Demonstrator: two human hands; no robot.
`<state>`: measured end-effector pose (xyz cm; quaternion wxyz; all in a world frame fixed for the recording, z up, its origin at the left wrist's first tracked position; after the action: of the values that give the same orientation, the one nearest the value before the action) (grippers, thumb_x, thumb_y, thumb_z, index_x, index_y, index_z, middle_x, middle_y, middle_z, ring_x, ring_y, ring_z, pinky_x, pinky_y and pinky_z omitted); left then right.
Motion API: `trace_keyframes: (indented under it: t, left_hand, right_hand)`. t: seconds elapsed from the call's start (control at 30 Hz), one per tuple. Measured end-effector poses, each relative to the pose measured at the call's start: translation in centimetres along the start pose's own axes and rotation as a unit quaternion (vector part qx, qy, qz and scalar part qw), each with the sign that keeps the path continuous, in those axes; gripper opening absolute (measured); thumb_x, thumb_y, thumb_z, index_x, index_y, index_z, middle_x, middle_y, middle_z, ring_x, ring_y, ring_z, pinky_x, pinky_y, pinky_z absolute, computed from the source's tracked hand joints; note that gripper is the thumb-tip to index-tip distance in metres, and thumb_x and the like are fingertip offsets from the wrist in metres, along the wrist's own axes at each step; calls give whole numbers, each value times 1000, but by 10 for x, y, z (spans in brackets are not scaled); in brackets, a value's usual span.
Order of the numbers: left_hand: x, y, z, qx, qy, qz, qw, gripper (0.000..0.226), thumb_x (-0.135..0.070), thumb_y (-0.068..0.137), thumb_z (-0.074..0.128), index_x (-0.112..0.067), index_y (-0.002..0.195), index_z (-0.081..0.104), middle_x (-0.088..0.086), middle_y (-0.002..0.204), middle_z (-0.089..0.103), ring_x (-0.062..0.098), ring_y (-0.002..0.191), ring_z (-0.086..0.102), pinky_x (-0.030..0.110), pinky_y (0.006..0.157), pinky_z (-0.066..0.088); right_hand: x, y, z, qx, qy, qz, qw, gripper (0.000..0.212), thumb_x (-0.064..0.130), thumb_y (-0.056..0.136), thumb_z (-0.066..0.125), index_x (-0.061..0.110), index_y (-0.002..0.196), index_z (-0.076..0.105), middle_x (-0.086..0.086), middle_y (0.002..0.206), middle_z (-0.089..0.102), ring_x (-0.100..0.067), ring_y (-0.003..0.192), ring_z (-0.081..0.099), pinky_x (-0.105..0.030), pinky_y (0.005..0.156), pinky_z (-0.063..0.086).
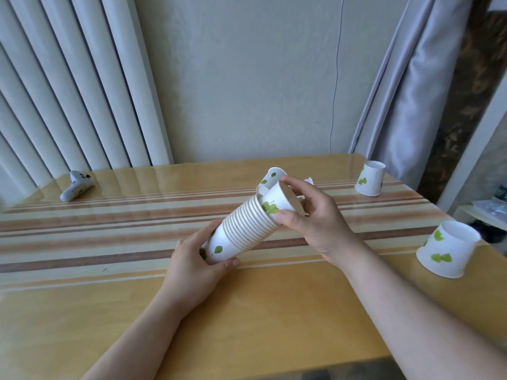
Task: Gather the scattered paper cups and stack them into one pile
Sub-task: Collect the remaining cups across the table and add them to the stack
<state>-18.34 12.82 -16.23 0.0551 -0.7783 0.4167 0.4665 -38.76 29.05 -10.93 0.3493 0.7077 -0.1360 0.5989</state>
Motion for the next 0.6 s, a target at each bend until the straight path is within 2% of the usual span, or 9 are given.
trace_keyframes:
  t: [0.13,0.17,0.23,0.3,0.37,0.43,0.47,0.53,0.6]
  left_hand:
    - [-1,0,0,-1,5,5,1000,80,-35,75,93,-66,138,56,-41,123,66,18,122,62,50,106,53]
    - [0,0,0,-1,2,5,1000,80,-35,75,93,-66,139,56,-40,123,67,17,122,62,50,106,53]
    - [1,1,-1,-3,-2,4,1000,81,-36,75,93,-65,141,56,-39,123,68,16,123,62,49,106,53]
    - [3,1,-1,-5,-13,-3,1000,82,-37,76,93,-66,142,54,-39,122,68,14,124,61,46,107,52]
    - [4,1,0,-6,-32,-13,999,83,-39,76,93,-67,143,53,-34,123,70,12,124,62,44,108,52]
    - [7,2,1,-7,-48,-20,999,82,-39,76,94,-65,143,54,-26,123,73,9,121,64,41,106,53]
    - [8,3,2,-6,-55,-21,998,80,-37,76,94,-64,141,56,-24,122,74,7,119,66,39,104,54]
    - [8,3,2,-6,-64,-20,998,76,-31,78,95,-61,138,59,-24,120,76,4,114,68,32,97,54]
    - [8,3,3,-3,-65,-17,998,74,-27,79,95,-57,137,61,-25,120,76,1,111,68,24,91,51]
  right_hand:
    - [-4,0,0,8,-26,2,1000,68,41,70,89,45,134,68,-2,115,73,-24,106,72,-56,102,59]
    - [-5,0,0,19,-24,4,1000,69,43,71,88,47,137,66,-3,120,73,-26,109,71,-54,103,59]
    - [-4,0,-1,29,-5,8,1000,66,53,75,79,51,138,61,5,123,69,-15,101,71,-34,94,59]
    - [-6,7,-7,-21,10,20,1000,54,59,78,65,52,132,62,10,118,66,-8,92,65,-27,83,49]
    - [-19,21,-21,-127,-14,54,990,48,51,81,61,47,129,65,10,119,65,-14,95,63,-32,82,45]
    - [-38,38,-39,-211,-114,77,968,55,35,81,66,44,136,59,5,132,60,-20,103,62,-37,82,51]
    - [-47,46,-46,-220,-180,89,955,64,26,82,68,44,142,54,2,140,53,-22,111,59,-40,88,54]
    - [-60,62,-53,-187,-282,112,934,81,12,84,65,45,154,41,1,156,34,-26,135,43,-38,104,47]
    - [-68,76,-54,-142,-337,140,920,90,4,84,59,46,159,32,4,164,19,-32,143,29,-34,104,38]
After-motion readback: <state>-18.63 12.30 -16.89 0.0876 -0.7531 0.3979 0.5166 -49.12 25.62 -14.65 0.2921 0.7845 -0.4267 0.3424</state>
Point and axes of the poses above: each hand's wrist, its own y-axis towards the middle knuckle, its own z-axis out of the palm, x = y × z, the point moved 2 cm from there along y, towards the middle knuckle
